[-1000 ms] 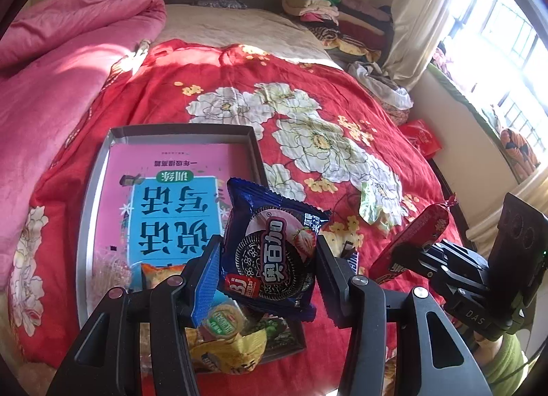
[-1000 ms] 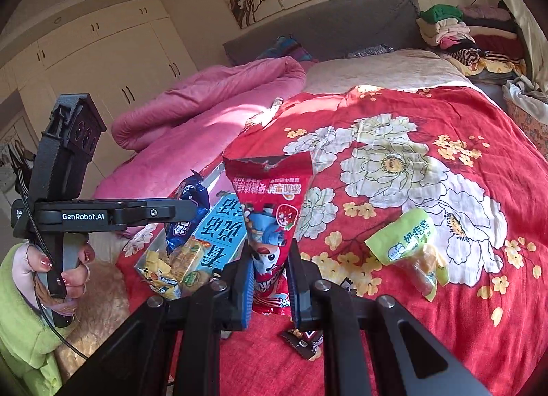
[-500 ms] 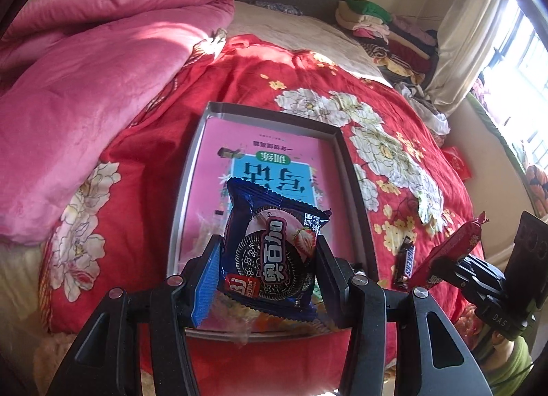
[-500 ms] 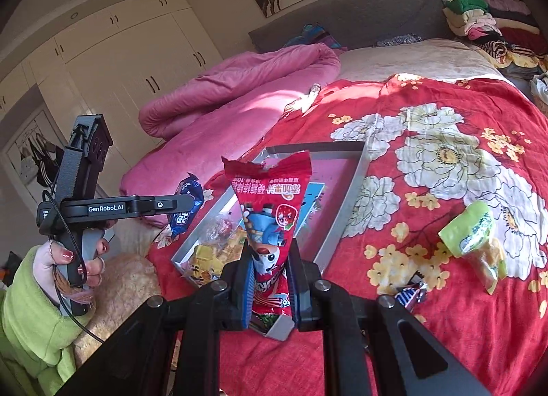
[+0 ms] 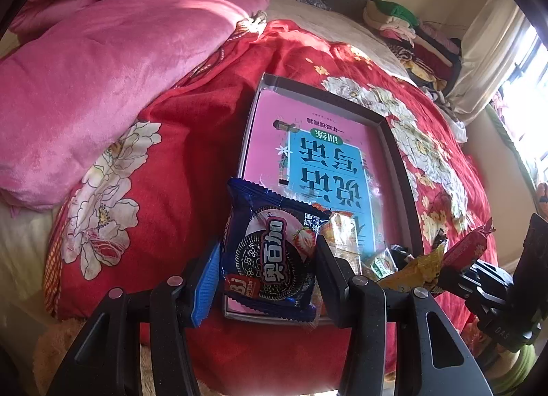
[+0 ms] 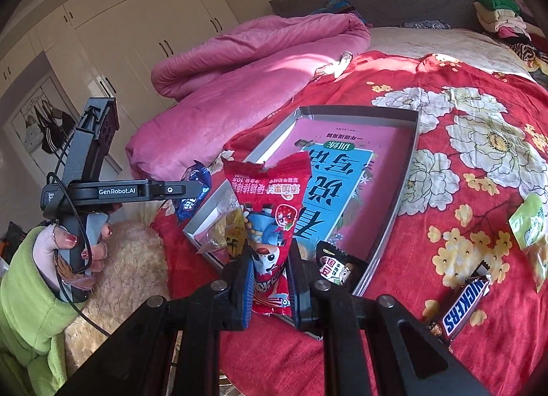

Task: Organize snacks
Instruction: 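Carry the blue packet with the left tool while the right carries the red packet to the tray, then release the blue packet in the tray with the left tool while the right releases the red packet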

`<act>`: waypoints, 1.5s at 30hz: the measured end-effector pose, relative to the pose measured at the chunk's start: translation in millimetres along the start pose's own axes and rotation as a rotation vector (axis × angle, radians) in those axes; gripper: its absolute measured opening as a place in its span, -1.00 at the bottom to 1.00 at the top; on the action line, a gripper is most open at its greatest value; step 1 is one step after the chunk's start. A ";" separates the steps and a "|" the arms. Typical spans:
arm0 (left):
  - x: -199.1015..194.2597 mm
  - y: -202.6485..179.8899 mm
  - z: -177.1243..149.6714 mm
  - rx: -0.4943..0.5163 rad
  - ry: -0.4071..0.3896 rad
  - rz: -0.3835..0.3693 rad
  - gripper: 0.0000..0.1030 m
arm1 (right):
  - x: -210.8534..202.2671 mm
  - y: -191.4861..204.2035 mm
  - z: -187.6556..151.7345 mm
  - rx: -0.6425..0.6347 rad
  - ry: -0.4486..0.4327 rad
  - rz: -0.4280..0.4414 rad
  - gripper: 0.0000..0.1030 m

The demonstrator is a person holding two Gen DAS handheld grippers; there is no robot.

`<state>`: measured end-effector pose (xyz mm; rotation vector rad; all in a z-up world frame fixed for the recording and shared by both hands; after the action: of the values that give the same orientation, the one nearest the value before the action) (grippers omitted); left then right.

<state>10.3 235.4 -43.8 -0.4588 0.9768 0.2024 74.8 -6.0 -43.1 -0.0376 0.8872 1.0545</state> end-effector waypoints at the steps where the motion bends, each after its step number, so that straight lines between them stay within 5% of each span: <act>1: 1.8 -0.1 -0.6 0.001 0.002 -0.004 0.04 | 2.2 -0.2 0.6 0.001 0.004 -0.002 -0.66; 25: 22.4 -9.4 -4.0 0.062 0.024 0.023 0.05 | 32.6 -5.7 1.7 0.000 0.054 -0.043 -0.63; 33: 22.0 -11.0 -3.1 0.069 0.022 0.028 0.05 | 15.4 -16.7 2.3 0.031 0.011 -0.063 -0.27; 45: -2.2 -22.7 3.9 0.084 -0.077 0.003 0.18 | -27.0 -44.9 8.5 0.057 -0.079 -0.185 -0.14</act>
<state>20.4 217.2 -33.7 -0.3703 0.9068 0.1799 109.2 -45.9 -36.6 -0.0295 0.8259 0.8527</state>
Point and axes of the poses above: each gripper's, at about its wrist camera, not at the fingertips, and x roughly the way its jaws point, y to its left, z to its top, the point moved 2 cm from there along x, roughly the way its jaws point, and after that the axes turned 3 degrees about -x, right-handed, at the moved point
